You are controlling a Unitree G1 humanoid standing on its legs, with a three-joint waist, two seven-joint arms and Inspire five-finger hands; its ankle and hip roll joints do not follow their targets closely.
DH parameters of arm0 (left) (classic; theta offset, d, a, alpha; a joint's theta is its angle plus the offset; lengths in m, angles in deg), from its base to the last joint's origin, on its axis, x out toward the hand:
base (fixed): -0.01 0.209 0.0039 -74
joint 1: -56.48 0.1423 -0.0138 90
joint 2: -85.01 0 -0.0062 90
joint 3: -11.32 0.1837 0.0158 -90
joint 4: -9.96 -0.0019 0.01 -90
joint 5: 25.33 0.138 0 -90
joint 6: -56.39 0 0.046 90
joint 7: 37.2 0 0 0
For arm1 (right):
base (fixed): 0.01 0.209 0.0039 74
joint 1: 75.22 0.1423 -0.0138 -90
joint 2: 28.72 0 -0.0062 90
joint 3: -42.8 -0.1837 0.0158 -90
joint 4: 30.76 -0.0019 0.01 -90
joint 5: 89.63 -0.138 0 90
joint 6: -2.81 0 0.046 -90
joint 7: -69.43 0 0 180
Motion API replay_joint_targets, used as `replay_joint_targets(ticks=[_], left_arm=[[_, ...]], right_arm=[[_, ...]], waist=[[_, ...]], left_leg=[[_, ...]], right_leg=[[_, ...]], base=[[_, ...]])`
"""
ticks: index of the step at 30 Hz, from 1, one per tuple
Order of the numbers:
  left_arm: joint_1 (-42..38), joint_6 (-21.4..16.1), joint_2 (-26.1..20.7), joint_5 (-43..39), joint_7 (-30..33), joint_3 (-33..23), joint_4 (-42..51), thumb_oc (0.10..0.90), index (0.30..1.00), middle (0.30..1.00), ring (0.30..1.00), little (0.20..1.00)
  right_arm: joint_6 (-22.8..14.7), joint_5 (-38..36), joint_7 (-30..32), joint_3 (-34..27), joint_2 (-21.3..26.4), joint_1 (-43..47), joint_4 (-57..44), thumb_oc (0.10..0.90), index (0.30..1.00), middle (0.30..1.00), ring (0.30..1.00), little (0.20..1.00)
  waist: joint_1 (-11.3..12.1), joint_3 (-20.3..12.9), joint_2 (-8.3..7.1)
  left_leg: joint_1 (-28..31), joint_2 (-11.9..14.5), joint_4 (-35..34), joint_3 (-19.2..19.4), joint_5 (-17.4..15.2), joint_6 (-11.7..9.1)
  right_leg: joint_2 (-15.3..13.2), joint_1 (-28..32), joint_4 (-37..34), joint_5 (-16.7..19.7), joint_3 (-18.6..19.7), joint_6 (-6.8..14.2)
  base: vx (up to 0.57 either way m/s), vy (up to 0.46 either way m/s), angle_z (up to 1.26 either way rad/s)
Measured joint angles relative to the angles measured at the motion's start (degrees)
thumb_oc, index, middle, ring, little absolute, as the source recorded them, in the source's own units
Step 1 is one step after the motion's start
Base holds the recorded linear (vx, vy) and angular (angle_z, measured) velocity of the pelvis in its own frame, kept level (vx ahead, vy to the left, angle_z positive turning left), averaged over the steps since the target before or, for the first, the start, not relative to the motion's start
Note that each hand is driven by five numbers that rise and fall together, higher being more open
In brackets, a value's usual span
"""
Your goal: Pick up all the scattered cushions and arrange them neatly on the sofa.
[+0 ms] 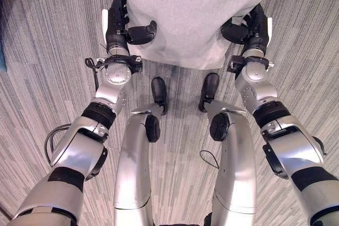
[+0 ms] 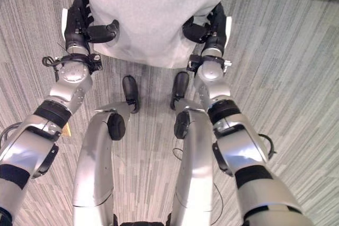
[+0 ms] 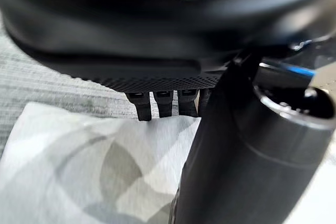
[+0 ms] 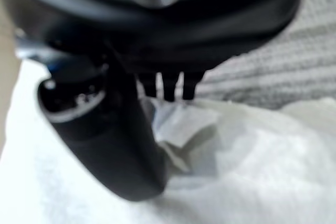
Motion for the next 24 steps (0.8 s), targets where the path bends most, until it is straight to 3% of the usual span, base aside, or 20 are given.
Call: replay_joint_targets(ticks=[1, 9, 12, 18, 22, 24], left_arm=[[0.0, -0.2, 1.0, -1.2, 0.3, -0.4, 0.2, 0.4, 0.3, 0.3, 0.3, 0.3], [0.9, -1.3, 1.8, -6.9, 2.4, -2.9, 2.0, 0.4, 0.3, 0.3, 0.3, 0.3], [4.3, -1.3, 1.2, -6.9, 2.5, -5.0, 7.7, 0.4, 0.3, 0.3, 0.3, 0.3], [5.9, -1.2, 1.5, -6.0, 2.9, -7.1, 13.0, 0.4, 0.3, 0.3, 0.3, 0.3], [13.2, -1.3, 3.3, -3.2, 3.4, -8.8, 18.0, 0.4, 0.3, 0.3, 0.3, 0.3], [16.9, -1.3, 3.5, -1.5, 3.4, -9.7, 19.0, 0.4, 0.3, 0.3, 0.3, 0.3]], right_arm=[[0.0, 0.0, 0.2, 0.3, -0.1, 0.0, 0.0, 0.4, 0.3, 0.3, 0.3, 0.3], [-0.6, -0.2, 0.5, 0.2, 1.0, -0.2, -0.7, 0.4, 0.3, 0.3, 0.3, 0.3], [-0.8, 0.0, 0.5, -0.9, 1.2, -3.2, -6.2, 0.4, 0.3, 0.3, 0.3, 0.3], [-2.2, 0.4, 0.7, -7.2, -1.7, -8.3, -11.6, 0.4, 0.3, 0.3, 0.3, 0.3], [-3.5, 0.5, 0.6, -7.4, -3.0, -14.1, -14.5, 0.4, 0.3, 0.3, 0.3, 0.3], [-3.6, 0.9, 0.6, -7.3, -4.6, -17.4, -16.5, 0.4, 0.3, 0.3, 0.3, 0.3]], waist=[[0.0, 0.0, 0.0], [-0.2, 0.0, 0.0], [-0.2, 0.0, 0.0], [0.1, -0.1, 0.15], [0.1, -1.2, 0.28], [-0.3, -1.0, 0.27]], left_leg=[[0.0, 0.0, -0.1, 0.0, 0.1, -0.2], [0.9, -0.1, -1.9, -0.5, 1.0, -1.0], [2.4, -0.2, -5.6, -0.7, 2.3, -1.3], [9.6, -1.8, -20.8, -3.2, 8.6, -2.7], [16.7, -2.6, -29.8, -3.8, 11.7, -3.2], [23.2, -2.9, -35.3, -4.4, 13.5, -3.6]], right_leg=[[0.0, 0.0, 0.0, 0.0, 0.0, -0.2], [0.2, 0.8, -1.3, 0.5, -0.5, -0.4], [0.7, 2.5, -5.3, 1.8, -1.0, -0.5], [0.9, 10.7, -19.7, 6.7, -4.1, -0.6], [0.9, 17.3, -27.0, 8.5, -5.2, -0.3], [1.2, 23.6, -31.5, 9.7, -6.0, -0.2]], base=[[0.0, -0.032, 0.04], [0.0, -0.01, 0.02], [-0.03, -0.025, -0.03], [-0.06, -0.01, 0.03], [-0.08, -0.034, 0.08], [-0.07, -0.049, 0.03]])
